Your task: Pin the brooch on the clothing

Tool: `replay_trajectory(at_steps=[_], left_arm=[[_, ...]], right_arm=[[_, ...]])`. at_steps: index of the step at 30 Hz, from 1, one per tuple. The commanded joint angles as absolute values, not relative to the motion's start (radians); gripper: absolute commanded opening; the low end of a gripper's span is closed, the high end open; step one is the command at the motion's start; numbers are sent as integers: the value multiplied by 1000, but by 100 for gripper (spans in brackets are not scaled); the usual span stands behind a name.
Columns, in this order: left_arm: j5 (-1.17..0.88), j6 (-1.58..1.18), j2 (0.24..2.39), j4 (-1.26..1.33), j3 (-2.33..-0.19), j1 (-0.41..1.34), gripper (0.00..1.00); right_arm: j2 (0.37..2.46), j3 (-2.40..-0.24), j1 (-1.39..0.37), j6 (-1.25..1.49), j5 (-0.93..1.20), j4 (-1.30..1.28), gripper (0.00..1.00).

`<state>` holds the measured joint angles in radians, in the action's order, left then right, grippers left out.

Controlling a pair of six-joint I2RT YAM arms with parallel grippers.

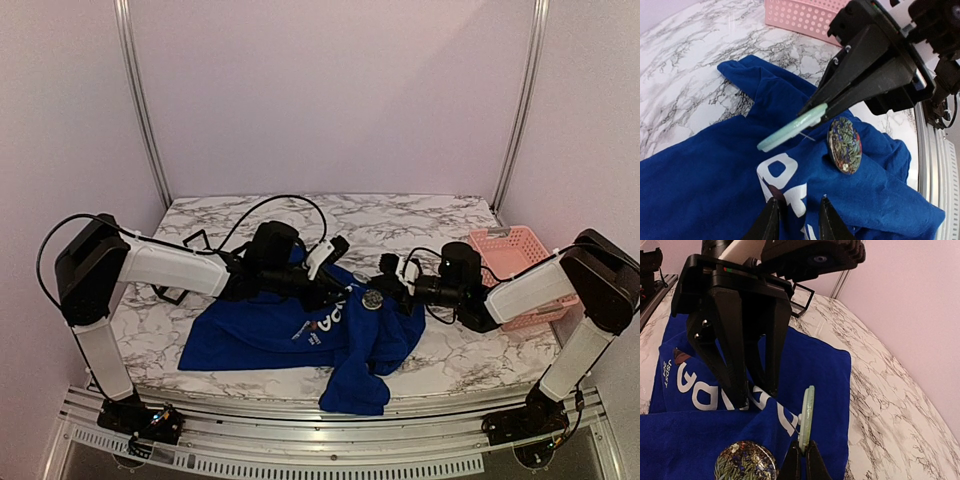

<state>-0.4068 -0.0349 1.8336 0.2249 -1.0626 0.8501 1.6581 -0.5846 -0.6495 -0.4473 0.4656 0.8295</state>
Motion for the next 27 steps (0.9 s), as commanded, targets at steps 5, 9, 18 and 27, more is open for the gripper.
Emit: replay_trajectory(at_steps=[5,9,18,27], left_arm=[[-379,16,1833,238,-1041,867,24],[-414,88,1811,256,-1029,884,7],[-526,127,1723,169,-1008,914,0],[-517,137,1721,144,-1024,913,0]], right_arm=[[1687,-612,-653,-459,477,847,0],[1686,-612,-653,-462,468,842,0],[1625,-582,-703,-540,417,781,0],[1510,-521,-713,-508,385,778,0]])
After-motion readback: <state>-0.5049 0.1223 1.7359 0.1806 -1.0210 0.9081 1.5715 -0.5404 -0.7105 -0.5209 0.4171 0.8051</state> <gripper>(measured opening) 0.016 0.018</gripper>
